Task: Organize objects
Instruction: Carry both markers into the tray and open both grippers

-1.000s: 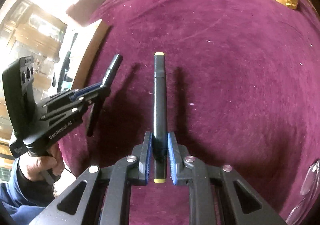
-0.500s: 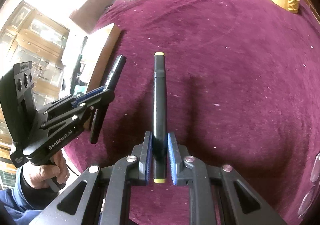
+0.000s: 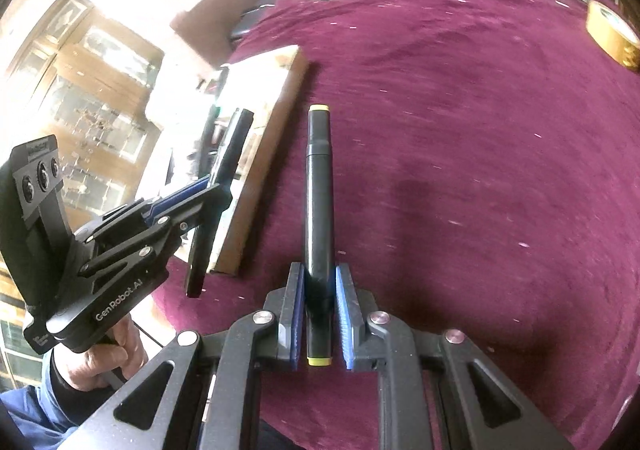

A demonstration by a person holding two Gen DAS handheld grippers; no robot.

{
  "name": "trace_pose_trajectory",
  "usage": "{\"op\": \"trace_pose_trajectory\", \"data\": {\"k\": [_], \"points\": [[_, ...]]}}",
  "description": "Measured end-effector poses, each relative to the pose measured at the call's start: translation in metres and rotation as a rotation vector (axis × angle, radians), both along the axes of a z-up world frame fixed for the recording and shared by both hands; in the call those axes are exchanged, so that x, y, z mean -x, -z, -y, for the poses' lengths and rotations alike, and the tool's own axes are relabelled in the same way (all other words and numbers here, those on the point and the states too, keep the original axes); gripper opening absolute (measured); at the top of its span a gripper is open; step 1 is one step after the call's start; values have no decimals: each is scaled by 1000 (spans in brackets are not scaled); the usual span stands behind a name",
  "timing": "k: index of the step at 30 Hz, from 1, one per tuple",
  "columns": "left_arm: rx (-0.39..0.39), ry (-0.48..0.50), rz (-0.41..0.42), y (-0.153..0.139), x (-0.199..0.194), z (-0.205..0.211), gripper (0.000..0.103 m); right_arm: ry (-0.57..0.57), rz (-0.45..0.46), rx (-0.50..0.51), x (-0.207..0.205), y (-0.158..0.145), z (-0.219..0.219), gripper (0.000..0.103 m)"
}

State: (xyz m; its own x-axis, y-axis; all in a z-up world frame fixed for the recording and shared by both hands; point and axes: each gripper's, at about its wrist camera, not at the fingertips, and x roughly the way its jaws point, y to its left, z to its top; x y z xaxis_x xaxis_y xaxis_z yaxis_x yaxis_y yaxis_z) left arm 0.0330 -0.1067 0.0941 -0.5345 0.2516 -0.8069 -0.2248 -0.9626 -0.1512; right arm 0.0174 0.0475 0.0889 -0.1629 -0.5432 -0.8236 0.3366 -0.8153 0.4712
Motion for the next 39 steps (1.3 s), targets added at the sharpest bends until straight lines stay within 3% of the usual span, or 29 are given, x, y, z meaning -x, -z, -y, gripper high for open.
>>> {"op": "trace_pose_trajectory", "data": {"k": [8,19,39], "points": [[12,-69,-49,-16,-14,49,15,-72,-18,10,4,-9,56,17],[21,-171,-64,-15,-19,114,15,-144,-24,3,15,-11,127,17],[11,-206,-16,9,1,159,15,-97,9,-54,49,4,184,17]]}}
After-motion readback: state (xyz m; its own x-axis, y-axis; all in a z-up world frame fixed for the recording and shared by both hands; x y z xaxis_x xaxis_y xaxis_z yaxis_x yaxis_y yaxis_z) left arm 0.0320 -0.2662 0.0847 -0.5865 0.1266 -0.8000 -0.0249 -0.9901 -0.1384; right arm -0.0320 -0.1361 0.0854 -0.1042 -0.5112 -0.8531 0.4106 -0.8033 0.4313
